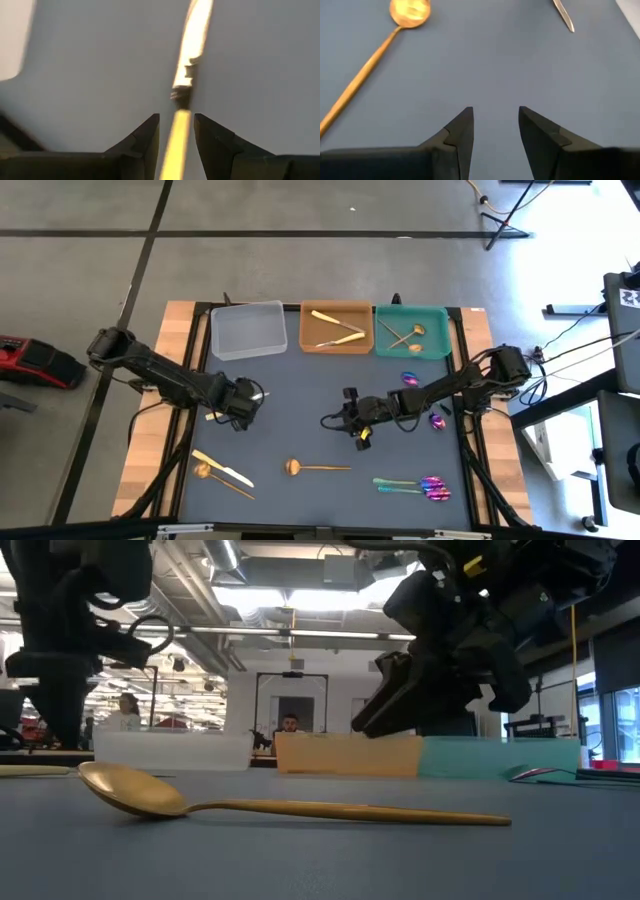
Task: Sort silverware by color (type)
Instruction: Put the yellow table knife into the orange bin
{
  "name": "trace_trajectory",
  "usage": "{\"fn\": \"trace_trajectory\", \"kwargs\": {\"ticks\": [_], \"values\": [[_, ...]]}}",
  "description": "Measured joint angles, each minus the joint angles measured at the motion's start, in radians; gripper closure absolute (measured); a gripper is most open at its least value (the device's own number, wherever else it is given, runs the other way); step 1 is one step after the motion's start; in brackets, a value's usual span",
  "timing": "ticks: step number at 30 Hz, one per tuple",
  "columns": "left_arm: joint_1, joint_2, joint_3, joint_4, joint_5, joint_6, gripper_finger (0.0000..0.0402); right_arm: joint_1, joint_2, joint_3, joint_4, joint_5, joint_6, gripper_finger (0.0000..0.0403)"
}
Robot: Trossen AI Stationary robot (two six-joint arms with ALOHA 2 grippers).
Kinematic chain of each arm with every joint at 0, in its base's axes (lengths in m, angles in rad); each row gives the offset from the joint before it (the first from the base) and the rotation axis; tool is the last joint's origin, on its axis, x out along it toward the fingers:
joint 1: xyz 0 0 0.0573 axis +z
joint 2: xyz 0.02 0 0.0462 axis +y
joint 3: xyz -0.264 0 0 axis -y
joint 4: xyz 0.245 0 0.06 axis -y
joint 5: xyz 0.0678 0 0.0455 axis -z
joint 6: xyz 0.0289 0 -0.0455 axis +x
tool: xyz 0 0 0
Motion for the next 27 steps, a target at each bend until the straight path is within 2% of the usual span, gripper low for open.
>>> {"fn": "trace_trajectory", "kwargs": {"ticks": [3,7,12,17,24,27], "values": [[0.018,0.018,-0.003,-0.003,0.014,0.009,0.0285,0.000,0.000,0.000,0.006,0.007,0.000,0.0260],[0.043,0.038,-0.043,0.023,0.125,0.051,0.0285,-0.006,0.000,0.000,0.005,0.007,0.001,0.0260],[0.073,0.039,-0.112,0.098,0.199,0.056,0.0285,-0.006,0.000,0.000,0.006,0.008,0.002,0.0260],[0.087,0.037,-0.129,0.118,0.206,0.084,0.0294,-0.006,0.000,0.000,0.006,0.008,0.002,0.0260],[0.077,0.042,-0.108,0.125,0.177,0.158,0.0351,-0.006,0.000,0.000,0.006,0.008,0.002,0.0260],[0.070,0.043,-0.102,0.121,0.169,0.162,0.0360,-0.006,0.000,0.000,0.006,0.008,0.002,0.0260]]}}
